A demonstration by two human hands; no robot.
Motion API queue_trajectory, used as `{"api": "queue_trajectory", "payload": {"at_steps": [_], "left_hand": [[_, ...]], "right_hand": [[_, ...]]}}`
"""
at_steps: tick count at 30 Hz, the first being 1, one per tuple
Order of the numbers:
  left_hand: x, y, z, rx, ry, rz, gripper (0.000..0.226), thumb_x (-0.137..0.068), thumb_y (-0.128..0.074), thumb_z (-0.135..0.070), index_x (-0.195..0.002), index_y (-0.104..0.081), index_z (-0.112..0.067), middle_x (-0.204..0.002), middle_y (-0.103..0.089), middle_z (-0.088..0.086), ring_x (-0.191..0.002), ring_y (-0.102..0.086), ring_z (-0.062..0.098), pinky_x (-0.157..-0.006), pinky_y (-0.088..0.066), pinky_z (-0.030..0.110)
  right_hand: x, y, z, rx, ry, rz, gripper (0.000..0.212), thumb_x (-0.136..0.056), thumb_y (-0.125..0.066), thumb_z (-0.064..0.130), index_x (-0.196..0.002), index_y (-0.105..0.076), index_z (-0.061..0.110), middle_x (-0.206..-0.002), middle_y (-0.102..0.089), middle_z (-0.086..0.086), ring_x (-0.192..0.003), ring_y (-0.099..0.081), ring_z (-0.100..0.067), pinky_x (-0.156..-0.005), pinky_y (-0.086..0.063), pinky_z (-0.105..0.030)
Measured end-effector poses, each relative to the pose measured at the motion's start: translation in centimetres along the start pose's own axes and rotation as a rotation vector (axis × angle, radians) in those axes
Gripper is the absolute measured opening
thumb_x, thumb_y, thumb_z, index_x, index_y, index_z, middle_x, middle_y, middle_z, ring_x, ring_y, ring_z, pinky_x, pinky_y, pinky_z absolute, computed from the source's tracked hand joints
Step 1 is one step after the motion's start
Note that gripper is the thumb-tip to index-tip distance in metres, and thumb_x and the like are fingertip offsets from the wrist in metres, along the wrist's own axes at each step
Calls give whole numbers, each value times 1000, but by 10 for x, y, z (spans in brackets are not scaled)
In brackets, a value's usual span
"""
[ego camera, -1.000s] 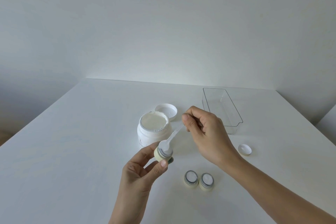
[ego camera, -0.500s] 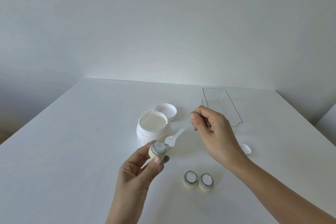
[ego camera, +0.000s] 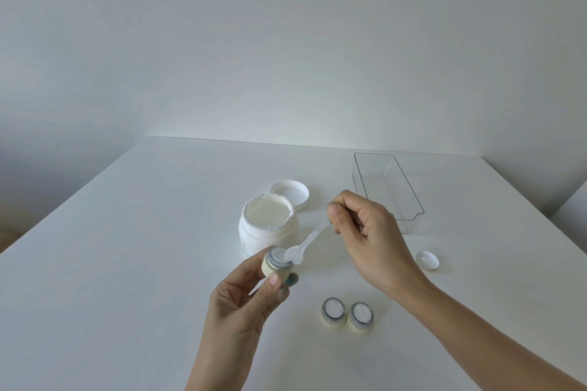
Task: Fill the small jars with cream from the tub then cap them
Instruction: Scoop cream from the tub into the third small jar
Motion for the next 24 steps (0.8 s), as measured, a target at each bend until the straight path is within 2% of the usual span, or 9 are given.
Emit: {"api": "queue_trajectory", "payload": {"at_steps": [3,8,12,14,16,18,21,24], "left_hand": [[0,0,1,17,15,14,61,-51,-94,-31,-106,-76,-10,-98,-76,12,-83,-75,24,-67,-58,22],[2,-1,1,21,47,32,72,-47,-95,-45,-106,-76,-9,-96,-77,13,-83,-75,22,-67,-58,22],[2,-1,1,19,58,45,73,-48,-94,-47,-106,-76,-7,-98,-76,15,-85,-74,22,-68,-58,23],[2,-1,0,20,57,48,73,-47,-95,-46,-107,-76,-8,-99,-76,15,-85,-75,23,-69,-58,23],[2,0,0,24,57,45,73,-45,-96,-43,-106,-76,-9,-101,-76,14,-86,-75,25,-69,-59,23],[2,1,0,20,53,37,74,-41,-97,-42,-105,-77,-11,-102,-77,14,-87,-75,27,-69,-59,24],[1,2,-1,5,44,30,74,-39,-97,-44,-105,-78,-14,-102,-77,13,-89,-75,27,-69,-59,23],[1,3,-1,4,41,25,74,-39,-98,-43,-105,-78,-15,-103,-77,12,-90,-75,28,-70,-59,23]], "right_hand": [[-2,1,-4,-6,-4,-5,29,-98,-47,25,-71,-48,13,-61,-46,-13,-51,-28,-8,-49,-26,-20],[-5,0,-8,-52,-5,-15,29,-98,-47,25,-72,-49,12,-62,-46,-10,-52,-30,-8,-51,-28,-19],[-12,-1,-9,-76,-11,-57,28,-98,-48,23,-72,-50,14,-59,-46,2,-52,-33,-6,-51,-29,-16],[-19,0,-10,-81,-34,-114,30,-98,-48,24,-71,-51,11,-59,-49,-2,-51,-34,-6,-51,-29,-17],[-29,-2,-11,-38,-70,-163,35,-97,-50,26,-70,-51,4,-62,-54,-15,-52,-36,-13,-52,-32,-26],[-41,-7,-11,31,-105,-182,39,-95,-52,26,-66,-48,-1,-60,-52,-19,-54,-37,-19,-54,-34,-30],[-57,-18,-9,154,-158,-156,40,-92,-53,23,-58,-39,6,-49,-35,-4,-53,-31,-19,-53,-30,-31],[-66,-28,-8,263,-205,-113,37,-89,-51,21,-58,-35,10,-54,-32,-5,-57,-28,-23,-52,-27,-31]]}}
Point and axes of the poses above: each hand's wrist, its own x-axis away from the middle knuckle, its own y-axis out of the back of the hand, z = x × y, the point moved 2 cm from there along -x, towards the middle knuckle
